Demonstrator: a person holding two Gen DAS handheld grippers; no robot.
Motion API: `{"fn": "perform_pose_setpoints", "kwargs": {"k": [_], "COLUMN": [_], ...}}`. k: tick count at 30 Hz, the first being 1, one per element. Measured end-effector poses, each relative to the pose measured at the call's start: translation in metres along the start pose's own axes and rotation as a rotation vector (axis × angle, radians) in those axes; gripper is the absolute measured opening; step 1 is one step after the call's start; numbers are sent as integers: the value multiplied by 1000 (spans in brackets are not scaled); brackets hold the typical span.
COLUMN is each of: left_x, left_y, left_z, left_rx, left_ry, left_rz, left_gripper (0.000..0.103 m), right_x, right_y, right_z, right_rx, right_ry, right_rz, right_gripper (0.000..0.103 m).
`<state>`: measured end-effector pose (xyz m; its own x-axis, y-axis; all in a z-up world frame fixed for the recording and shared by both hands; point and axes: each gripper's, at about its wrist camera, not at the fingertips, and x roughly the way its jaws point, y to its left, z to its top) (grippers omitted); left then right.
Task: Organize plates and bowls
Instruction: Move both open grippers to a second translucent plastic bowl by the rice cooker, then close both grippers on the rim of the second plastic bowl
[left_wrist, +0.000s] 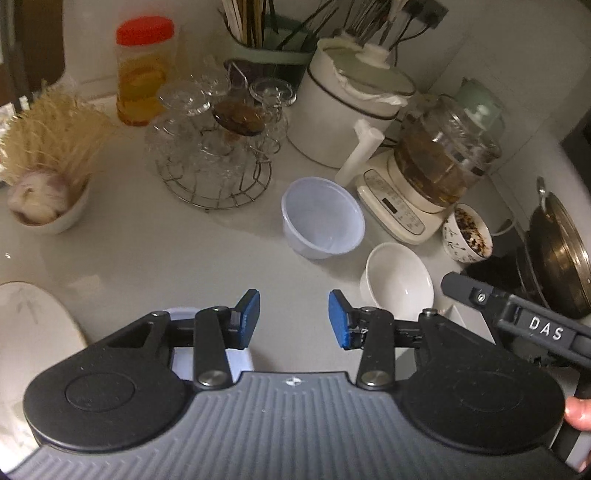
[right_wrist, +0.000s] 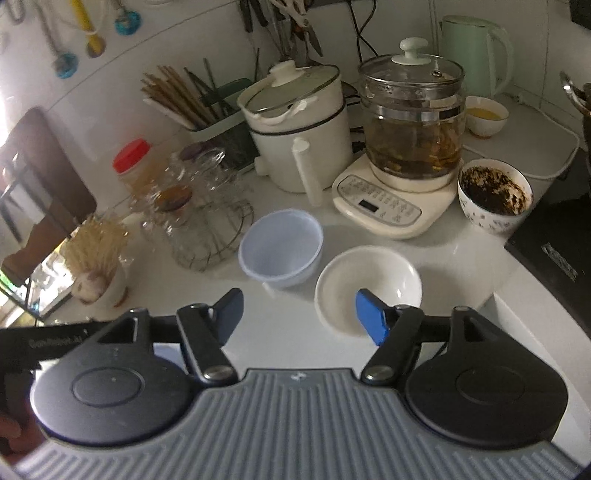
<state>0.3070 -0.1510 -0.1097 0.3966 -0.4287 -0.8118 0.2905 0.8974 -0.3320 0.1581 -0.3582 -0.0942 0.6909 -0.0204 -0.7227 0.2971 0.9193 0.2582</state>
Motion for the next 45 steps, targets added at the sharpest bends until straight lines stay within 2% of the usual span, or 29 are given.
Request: {"fn": "perform_pose_setpoints", "kwargs": {"k": [8,18,20,23,25,28,29,31,33,34,37,45], "left_x": [63,128,140,151,160,169,172,176,180,182,188,185], "left_y": [-7,0,1,0,1,3,4,8,10,11,12,7], "left_z": [35,66,70,75,76,76,76,76,77,76,73,67], "left_rx": [-67,-139,-149,-111,-125,-145,-154,-186,-205,-212,-250,-264], "left_ry": [52,109,116,117,130,132,130,126,123,125,142,133], "left_rz": [45,74,81,124,114,123,123,113,98,89,51,55], "left_gripper": [48,48,48,47,45,34,33,23,18,18,17,16], "right_x": [65,145,160,179,191,205,210,217,220,221,223,222], "right_y": [-27,-31,-31,-30,-30,-31,-32,-33,-36,-37,-37,-32], "right_z": [40,67,69,69,69,67,66,65,65,65,64,65], "right_rx": [-7,-63,-76,-85,-98,-107,-110,-107,-98,-97,-88,-100], "right_ry": [80,170,207,262,295,324,334,350,357,359,373,374], "right_rz": [23,85,84,95,90,86,91,91,105,112,123,163], "right_gripper": [72,70,65,57,48,45,44,33,30,25,17,16]}}
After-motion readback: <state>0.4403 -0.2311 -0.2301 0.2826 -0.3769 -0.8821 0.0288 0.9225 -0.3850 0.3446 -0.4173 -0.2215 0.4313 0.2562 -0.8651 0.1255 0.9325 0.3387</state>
